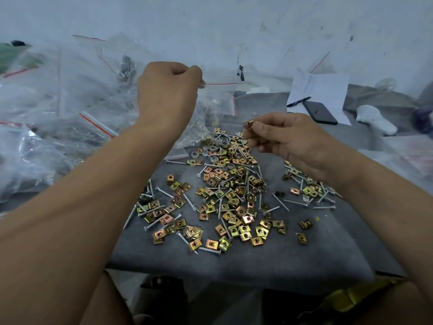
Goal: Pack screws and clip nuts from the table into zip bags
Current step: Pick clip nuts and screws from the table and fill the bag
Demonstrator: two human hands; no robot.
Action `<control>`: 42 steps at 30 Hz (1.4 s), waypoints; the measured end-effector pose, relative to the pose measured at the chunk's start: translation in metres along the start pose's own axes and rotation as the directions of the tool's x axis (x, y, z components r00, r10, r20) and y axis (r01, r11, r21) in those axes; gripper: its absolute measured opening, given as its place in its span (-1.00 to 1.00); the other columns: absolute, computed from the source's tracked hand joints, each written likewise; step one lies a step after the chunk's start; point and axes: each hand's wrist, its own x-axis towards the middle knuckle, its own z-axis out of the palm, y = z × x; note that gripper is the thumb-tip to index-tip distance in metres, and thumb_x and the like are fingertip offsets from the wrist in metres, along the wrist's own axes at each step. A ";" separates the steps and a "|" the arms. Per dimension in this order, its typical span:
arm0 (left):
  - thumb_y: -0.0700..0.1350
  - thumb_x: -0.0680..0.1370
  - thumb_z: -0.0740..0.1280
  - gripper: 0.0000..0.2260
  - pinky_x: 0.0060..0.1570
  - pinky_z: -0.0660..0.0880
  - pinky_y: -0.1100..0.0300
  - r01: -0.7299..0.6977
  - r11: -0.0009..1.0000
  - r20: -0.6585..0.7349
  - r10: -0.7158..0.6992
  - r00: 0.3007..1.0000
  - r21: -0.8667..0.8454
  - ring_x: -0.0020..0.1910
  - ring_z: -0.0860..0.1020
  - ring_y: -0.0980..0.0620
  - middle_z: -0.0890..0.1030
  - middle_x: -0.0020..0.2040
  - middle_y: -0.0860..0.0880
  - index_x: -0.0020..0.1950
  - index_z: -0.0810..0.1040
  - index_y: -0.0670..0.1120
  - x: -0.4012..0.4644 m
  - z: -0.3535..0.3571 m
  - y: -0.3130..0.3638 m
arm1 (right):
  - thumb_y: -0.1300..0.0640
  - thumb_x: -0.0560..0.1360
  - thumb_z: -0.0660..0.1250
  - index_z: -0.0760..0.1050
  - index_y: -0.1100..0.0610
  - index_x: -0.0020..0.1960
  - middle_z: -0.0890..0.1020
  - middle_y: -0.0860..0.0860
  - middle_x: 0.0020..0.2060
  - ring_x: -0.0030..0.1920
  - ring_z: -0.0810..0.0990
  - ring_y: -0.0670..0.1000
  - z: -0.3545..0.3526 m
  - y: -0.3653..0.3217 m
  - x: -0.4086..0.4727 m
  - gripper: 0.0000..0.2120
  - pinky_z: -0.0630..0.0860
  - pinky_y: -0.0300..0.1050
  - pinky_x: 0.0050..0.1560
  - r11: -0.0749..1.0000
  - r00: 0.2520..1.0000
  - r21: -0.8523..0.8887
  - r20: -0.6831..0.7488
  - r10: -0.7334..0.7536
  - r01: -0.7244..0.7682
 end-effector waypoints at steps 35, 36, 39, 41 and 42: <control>-0.15 0.54 0.34 -0.79 -0.48 0.35 0.30 -0.006 1.000 0.090 0.005 0.996 0.007 -0.47 0.49 0.00 0.60 -0.36 -0.08 -0.17 0.76 -0.11 -0.006 0.006 -0.002 | 0.06 0.57 0.45 0.72 -0.06 0.14 0.72 0.00 0.04 0.15 0.62 0.08 0.038 0.008 0.015 -0.83 0.51 -0.11 0.20 0.118 0.997 -0.993 -0.010 -0.071 -0.002; -0.15 0.54 0.34 -0.79 -0.48 0.35 0.30 -0.007 1.000 0.090 0.006 0.996 0.007 -0.47 0.50 0.00 0.60 -0.36 -0.08 -0.17 0.76 -0.11 -0.006 0.006 -0.002 | 0.06 0.57 0.44 0.71 -0.07 0.15 0.72 0.01 0.06 0.16 0.62 0.10 0.041 0.007 0.016 -0.82 0.51 -0.10 0.20 0.088 0.999 -0.996 -0.017 -0.043 -0.013; -0.14 0.54 0.34 -0.80 -0.49 0.35 0.30 -0.009 1.000 0.092 0.008 0.996 0.011 -0.47 0.50 0.00 0.60 -0.36 -0.08 -0.17 0.76 -0.09 -0.006 0.005 -0.003 | 0.06 0.59 0.42 0.70 -0.06 0.18 0.72 0.01 0.07 0.15 0.63 0.09 0.042 0.006 0.016 -0.80 0.53 -0.12 0.18 0.086 1.000 -0.996 -0.006 -0.024 -0.004; -0.14 0.54 0.34 -0.79 -0.49 0.35 0.30 -0.005 1.000 0.092 0.004 0.996 0.009 -0.47 0.50 0.01 0.60 -0.37 -0.07 -0.17 0.76 -0.08 -0.006 0.004 -0.003 | 0.08 0.55 0.46 0.73 -0.02 0.11 0.74 -0.03 -0.02 0.02 0.65 -0.03 0.033 0.009 0.012 -0.84 0.51 -0.24 0.04 0.188 0.994 -0.982 -0.008 -0.112 0.013; -0.14 0.55 0.33 -0.79 -0.49 0.35 0.29 -0.003 1.000 0.092 0.002 0.996 0.008 -0.47 0.50 0.01 0.60 -0.37 -0.07 -0.16 0.76 -0.08 -0.005 0.004 -0.003 | 0.09 0.52 0.51 0.75 0.00 0.06 0.74 -0.05 -0.11 -0.09 0.65 -0.11 0.027 0.008 0.009 -0.87 0.48 -0.33 -0.04 0.310 0.990 -0.951 -0.047 -0.136 -0.002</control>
